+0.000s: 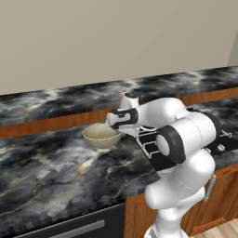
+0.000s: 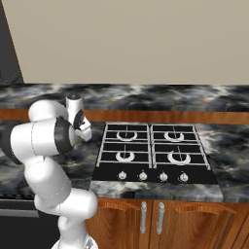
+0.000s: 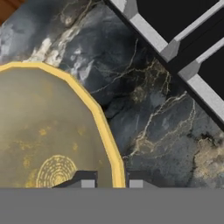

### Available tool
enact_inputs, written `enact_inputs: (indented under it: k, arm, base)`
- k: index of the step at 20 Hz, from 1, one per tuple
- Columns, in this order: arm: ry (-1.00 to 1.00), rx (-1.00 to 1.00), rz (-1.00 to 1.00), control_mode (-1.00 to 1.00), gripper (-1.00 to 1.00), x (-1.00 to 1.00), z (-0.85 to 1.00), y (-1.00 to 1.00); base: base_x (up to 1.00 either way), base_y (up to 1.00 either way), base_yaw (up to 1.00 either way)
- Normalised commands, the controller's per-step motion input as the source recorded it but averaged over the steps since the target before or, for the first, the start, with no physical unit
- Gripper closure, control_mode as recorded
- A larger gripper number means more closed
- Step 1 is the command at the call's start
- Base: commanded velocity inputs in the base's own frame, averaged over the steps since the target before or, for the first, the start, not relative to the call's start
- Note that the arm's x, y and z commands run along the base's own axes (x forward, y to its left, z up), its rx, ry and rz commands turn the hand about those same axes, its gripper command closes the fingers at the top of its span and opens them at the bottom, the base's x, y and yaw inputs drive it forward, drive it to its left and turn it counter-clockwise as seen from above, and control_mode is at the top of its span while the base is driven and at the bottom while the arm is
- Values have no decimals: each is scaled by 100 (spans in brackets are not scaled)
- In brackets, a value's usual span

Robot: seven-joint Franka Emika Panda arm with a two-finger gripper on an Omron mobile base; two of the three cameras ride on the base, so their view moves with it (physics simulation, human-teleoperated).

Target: Pick the cup and bowl from the counter and place them on the counter next to the sink.

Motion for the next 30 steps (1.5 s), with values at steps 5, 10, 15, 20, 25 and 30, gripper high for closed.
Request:
enact_inputs:
  k: [5, 10, 15, 20, 25, 30]
  arm:
    - [-7, 12, 0, -100, 100, -22, 32, -11]
    - [-8, 13, 0, -100, 100, -47, 21, -15]
    - [-2, 3, 0, -100, 100, -76, 32, -17]
    - [0, -3, 2, -100, 100, -46, 86, -28]
    - [1, -2, 5, -100, 100, -23, 80, -14]
    - [2, -6, 17, -100, 100, -24, 14, -8]
  base:
    - [0, 0, 0]
    - [0, 0, 0]
    - [0, 0, 0]
    - [0, 0, 0]
    - [0, 0, 0]
    - [0, 0, 0]
